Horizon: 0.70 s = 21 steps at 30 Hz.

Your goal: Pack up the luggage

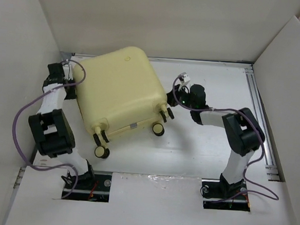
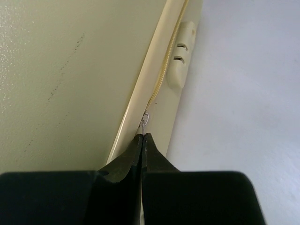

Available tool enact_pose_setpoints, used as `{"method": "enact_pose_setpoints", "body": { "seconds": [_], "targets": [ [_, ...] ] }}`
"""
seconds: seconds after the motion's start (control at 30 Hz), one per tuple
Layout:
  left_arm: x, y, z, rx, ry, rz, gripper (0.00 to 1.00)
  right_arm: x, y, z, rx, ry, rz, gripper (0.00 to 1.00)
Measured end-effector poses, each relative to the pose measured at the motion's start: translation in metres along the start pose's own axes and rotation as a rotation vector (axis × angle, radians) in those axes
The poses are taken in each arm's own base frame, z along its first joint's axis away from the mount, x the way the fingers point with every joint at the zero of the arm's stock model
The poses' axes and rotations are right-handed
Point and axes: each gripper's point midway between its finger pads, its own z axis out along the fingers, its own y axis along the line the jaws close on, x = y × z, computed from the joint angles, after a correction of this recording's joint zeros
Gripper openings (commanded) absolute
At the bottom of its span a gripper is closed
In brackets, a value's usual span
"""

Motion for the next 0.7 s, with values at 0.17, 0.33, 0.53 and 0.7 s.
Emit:
{"method": "enact_pose_setpoints", "body": {
  "seconds": [0.17, 0.33, 0.53, 0.7],
  "targets": [
    [-0.092, -0.066, 0.033, 0.057, -0.115, 0.233, 0.29, 0.018, 0.012, -0.048, 0.1, 0.016, -0.056, 0.0],
    [-0.191, -0.172, 0.055, 0.198, -0.289, 0.483, 0.48, 0.04, 0.032, -0.09, 0.195, 0.077, -0.137, 0.0],
    [-0.255, -0.309, -0.008, 0.458, -0.584, 0.647, 0.69, 0.078, 0.091, -0.109, 0.14, 0.174, -0.198, 0.0],
    [-0.222, -0.371, -0.113, 0.718, -0.628, 0.681, 0.81, 0.092, 0.133, -0.092, 0.017, 0.196, -0.189, 0.0]
  ]
}}
